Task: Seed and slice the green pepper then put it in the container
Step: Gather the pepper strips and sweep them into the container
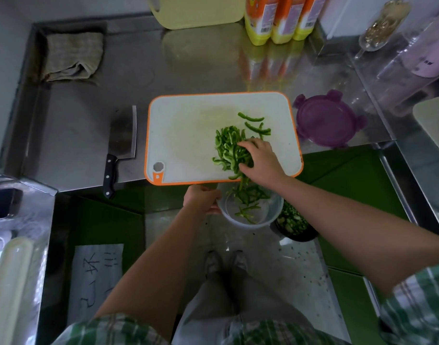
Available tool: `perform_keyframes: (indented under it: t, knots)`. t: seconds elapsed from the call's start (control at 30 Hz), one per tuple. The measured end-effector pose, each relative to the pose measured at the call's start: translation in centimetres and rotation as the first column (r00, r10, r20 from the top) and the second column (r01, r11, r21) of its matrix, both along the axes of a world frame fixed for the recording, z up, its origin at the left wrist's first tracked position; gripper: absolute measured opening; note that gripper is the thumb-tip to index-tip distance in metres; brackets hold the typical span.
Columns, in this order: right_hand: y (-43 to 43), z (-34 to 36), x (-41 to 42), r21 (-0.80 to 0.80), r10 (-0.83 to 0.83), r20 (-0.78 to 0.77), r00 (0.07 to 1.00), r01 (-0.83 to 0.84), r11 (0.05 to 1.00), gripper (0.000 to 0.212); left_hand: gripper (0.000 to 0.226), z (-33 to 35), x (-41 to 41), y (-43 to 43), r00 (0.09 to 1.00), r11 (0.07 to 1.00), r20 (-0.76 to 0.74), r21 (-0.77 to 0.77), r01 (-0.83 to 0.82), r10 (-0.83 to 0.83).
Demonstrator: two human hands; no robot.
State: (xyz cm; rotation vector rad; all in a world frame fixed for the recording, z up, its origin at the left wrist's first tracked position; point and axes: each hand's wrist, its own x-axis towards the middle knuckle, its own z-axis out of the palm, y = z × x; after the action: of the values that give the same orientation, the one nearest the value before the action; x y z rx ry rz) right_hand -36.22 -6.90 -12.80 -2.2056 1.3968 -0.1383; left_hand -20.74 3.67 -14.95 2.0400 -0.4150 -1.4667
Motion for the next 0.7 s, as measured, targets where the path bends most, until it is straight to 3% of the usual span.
perform_keyframes:
  t: [0.13,0.4,0.57,0.7]
  knots:
    - [1.6,-0.1,-1.1,-0.051,0.046,0.075,0.996,-0.043,0.998,0.043,0.009,0.1,0.0,0.0,1.0,1.0,0.0,-0.001,0.0,0.0]
    - [4.3,0.3,-2.6,-0.058,0.263,0.044,0.964,-0.26,0.964,0.033,0.012,0.1,0.2,0.0,1.0,1.0,-0.008,-0.008,0.006,-0.006]
    - [3.3,1.2,-2.1,-0.044,0.241,0.065,0.968,-0.239,0.97,0.022,0.009,-0.1,0.8,0.2,1.0,1.0,0.019,0.004,0.01,-0.01]
    - [1.7,2.0,-0.4,-0.135,0.193,0.139,0.971,-0.175,0.975,0.012,0.012,0.2,1.4,0.4,1.0,1.0,0.008,0.011,0.0,0.0]
